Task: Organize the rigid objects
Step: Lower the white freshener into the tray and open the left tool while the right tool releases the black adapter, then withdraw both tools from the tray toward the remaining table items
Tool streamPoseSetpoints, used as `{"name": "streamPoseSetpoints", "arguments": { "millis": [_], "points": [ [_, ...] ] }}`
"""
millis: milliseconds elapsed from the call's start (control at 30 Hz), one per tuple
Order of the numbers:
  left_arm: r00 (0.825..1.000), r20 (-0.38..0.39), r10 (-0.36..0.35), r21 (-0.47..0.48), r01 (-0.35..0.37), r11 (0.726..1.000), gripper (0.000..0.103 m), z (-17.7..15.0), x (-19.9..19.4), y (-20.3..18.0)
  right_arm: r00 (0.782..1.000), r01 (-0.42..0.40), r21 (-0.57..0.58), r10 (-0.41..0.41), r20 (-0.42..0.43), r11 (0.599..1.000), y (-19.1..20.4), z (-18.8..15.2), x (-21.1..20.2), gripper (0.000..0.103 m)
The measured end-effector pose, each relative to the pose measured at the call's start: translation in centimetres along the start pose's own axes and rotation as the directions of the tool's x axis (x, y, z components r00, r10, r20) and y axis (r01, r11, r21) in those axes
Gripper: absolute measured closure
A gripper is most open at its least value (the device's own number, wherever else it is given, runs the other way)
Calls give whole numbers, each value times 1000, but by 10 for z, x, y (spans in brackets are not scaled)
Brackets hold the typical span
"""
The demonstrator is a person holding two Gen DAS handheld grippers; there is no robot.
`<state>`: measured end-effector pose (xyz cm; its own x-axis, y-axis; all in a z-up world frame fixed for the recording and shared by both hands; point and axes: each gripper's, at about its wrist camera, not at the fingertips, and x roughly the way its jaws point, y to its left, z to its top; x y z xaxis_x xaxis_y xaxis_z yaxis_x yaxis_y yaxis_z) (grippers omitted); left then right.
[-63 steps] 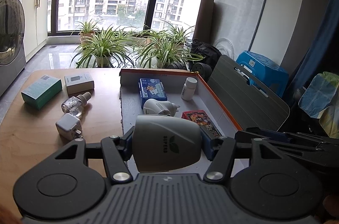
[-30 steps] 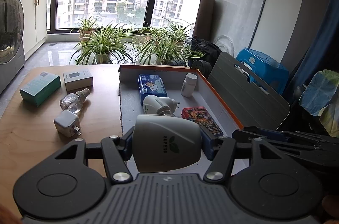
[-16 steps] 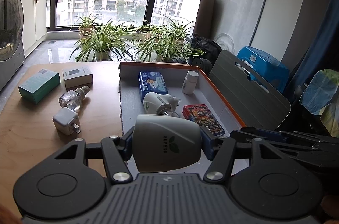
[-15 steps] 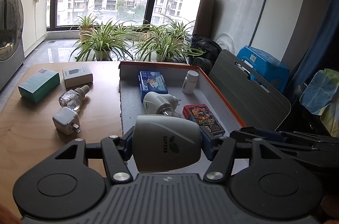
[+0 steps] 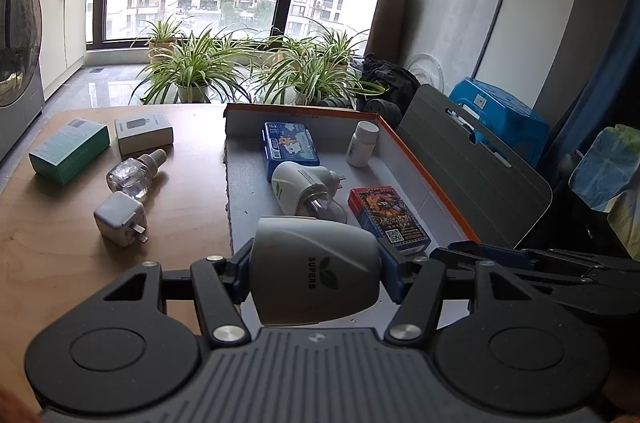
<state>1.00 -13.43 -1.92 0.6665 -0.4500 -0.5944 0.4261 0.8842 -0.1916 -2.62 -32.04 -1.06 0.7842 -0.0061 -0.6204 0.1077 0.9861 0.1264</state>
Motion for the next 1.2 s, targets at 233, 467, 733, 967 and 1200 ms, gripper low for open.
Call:
{"name": "streamPoseSetpoints", "arguments": {
  "millis": [233,467,733,967,1200],
  "points": [
    [1000,-17,-3,-4,2,1000,41,0,8,1,999,31,7,-31,-9,1000,-4,-2,8,48],
    [1000,-25,-17,3,17,1000,43,-1,16,-3,995,78,68,-82,56,995,-20,1,-2,37],
    [999,-25,-25,-14,25,1000,30,-1,16,0,993,80,72,-85,82,994,-20,3,-11,32],
    [996,17,92,-69,-91,993,8,12,-8,26,995,41,17,-43,90,999,0,4,-16,24],
    [977,30,212,-130,-207,970,4,16,-34,61,996,-14,-46,18,91,999,32,6,-17,20]
  ]
}}
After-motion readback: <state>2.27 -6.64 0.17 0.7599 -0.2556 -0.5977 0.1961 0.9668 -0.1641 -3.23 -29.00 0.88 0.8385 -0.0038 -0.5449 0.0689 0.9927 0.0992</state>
